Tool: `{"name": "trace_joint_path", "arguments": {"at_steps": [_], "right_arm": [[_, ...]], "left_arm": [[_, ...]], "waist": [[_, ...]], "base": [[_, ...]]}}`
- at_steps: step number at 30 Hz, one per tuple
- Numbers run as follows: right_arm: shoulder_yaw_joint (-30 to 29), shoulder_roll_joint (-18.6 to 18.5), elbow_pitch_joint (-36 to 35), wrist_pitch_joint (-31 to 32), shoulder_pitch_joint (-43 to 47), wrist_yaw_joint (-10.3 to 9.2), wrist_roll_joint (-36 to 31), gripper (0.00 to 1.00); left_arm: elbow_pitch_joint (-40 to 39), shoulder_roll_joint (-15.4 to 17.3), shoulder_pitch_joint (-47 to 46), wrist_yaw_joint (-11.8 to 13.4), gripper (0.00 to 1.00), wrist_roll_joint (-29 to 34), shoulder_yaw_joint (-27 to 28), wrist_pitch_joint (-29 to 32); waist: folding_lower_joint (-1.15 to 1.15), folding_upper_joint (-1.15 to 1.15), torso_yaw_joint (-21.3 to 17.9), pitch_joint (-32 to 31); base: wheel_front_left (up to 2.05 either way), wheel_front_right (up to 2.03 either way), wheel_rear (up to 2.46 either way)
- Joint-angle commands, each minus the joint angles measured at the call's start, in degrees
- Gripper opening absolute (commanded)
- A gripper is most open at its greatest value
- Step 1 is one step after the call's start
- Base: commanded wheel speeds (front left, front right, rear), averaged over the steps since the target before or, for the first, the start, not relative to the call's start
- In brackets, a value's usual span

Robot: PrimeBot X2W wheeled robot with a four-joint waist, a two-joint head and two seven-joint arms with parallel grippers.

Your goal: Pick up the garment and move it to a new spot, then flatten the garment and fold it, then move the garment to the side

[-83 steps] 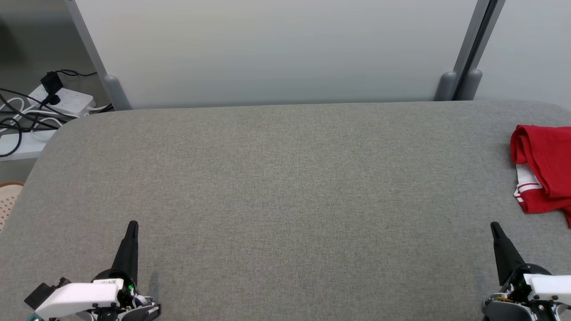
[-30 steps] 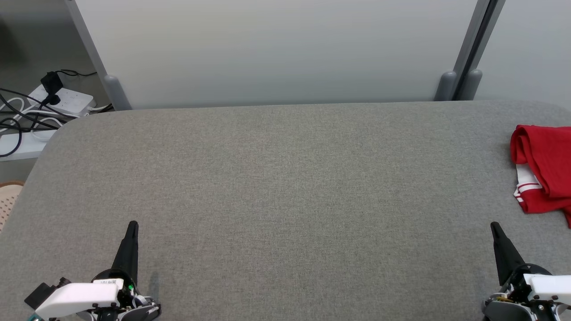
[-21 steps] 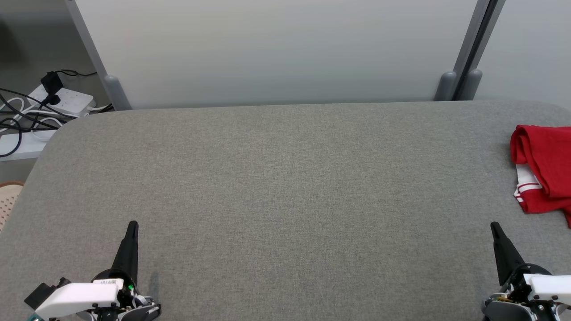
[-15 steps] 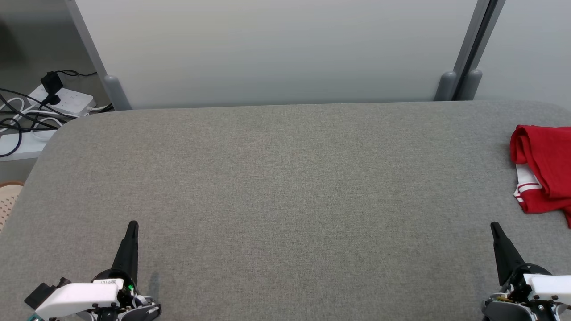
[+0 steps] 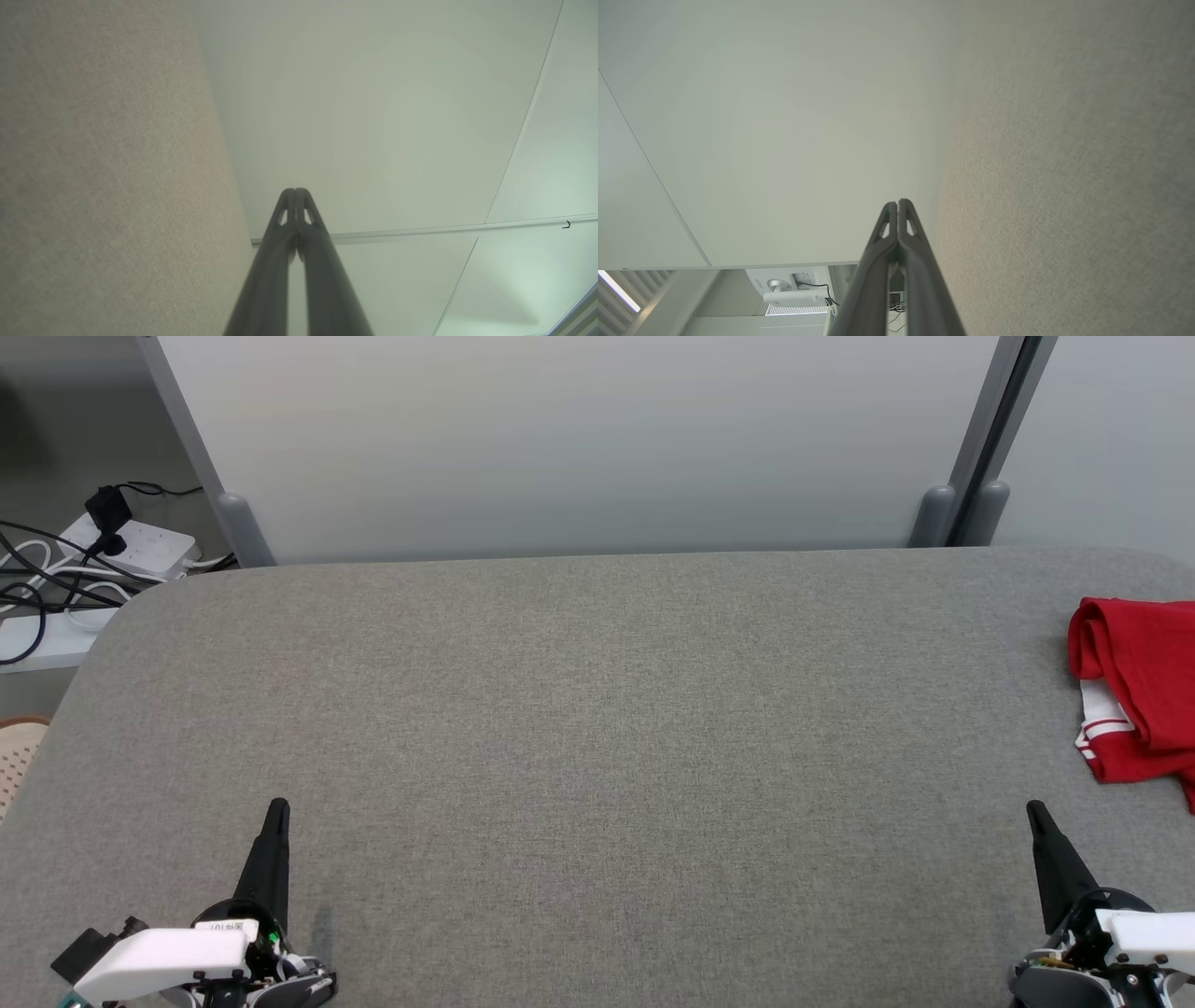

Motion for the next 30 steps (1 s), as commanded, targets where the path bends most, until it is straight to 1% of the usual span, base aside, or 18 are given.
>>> {"name": "trace_joint_path", "arguments": {"at_steps": [1, 30], "right_arm": [[0.88, -0.6, -1.55, 0.43, -2.57, 0.25, 0.31, 0.0], [0.88, -0.6, -1.55, 0.43, -2.57, 0.25, 0.32, 0.0]], "left_arm": [[-1.3, 0.45, -3.08, -0.43, 0.0, -0.22, 1.84, 0.35], [-1.3, 0.45, -3.08, -0.43, 0.0, -0.22, 1.84, 0.35]], "waist": [[0.0, 0.0, 0.0, 0.0], [0.0, 0.0, 0.0, 0.0]], "base": [[0.0, 0.0, 0.0], [0.0, 0.0, 0.0]]}}
